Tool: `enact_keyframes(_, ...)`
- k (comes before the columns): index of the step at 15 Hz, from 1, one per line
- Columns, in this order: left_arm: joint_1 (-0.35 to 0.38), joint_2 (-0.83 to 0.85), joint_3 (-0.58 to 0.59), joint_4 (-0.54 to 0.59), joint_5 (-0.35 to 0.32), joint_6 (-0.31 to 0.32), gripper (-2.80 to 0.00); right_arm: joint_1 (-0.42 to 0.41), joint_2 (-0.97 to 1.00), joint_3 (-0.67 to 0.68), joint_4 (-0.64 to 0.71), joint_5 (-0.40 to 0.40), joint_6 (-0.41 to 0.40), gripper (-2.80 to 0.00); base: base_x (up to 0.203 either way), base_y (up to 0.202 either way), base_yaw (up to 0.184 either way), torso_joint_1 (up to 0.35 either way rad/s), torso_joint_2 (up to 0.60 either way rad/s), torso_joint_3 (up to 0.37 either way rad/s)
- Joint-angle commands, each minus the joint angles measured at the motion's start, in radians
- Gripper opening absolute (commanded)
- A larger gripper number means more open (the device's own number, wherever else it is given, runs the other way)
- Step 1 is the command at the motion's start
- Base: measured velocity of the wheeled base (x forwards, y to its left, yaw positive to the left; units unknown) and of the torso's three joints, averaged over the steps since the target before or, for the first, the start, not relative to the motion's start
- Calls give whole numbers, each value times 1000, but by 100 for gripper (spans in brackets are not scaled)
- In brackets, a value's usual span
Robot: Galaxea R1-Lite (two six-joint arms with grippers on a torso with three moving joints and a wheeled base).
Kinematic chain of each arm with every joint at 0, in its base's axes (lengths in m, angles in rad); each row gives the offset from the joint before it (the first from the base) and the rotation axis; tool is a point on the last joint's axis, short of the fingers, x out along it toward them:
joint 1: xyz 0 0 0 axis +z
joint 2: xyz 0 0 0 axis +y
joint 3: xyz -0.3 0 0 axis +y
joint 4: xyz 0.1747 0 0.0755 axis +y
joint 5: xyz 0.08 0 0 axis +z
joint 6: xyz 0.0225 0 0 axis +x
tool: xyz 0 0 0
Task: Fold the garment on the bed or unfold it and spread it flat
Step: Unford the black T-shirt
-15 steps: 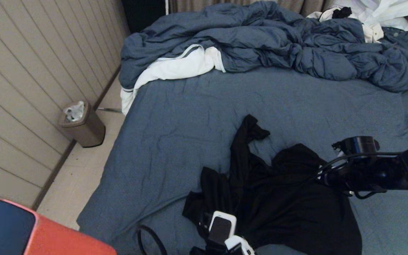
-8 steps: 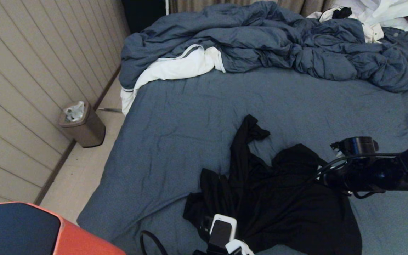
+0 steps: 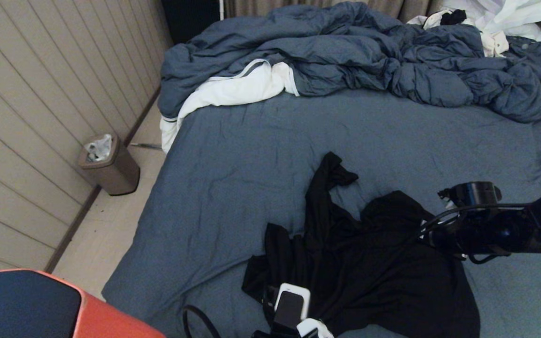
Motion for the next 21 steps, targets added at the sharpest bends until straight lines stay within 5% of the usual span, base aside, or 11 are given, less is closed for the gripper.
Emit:
enact_keyframes(1,39,-32,-63,5,15,20,0,1,0,1,-2,1,2,-280,0,0,0,0,0,0)
enact_keyframes(7,277,156,-453,79,13,155,0,1,-12,15,-11,3,2,-280,0,0,0,0,0,0)
enact_keyframes(8,311,198,-509,110,8,163,-280,1,-17,19,-16,1,2,-280,0,0,0,0,0,0)
enact_keyframes(13,387,276,-585,149,3,170,-280,2,-20,27,-26,1,2,-280,0,0,0,0,0,0)
enact_keyframes(21,389,243,-596,156,4,167,-280,1,-20,26,-26,1,2,-280,0,0,0,0,0,0)
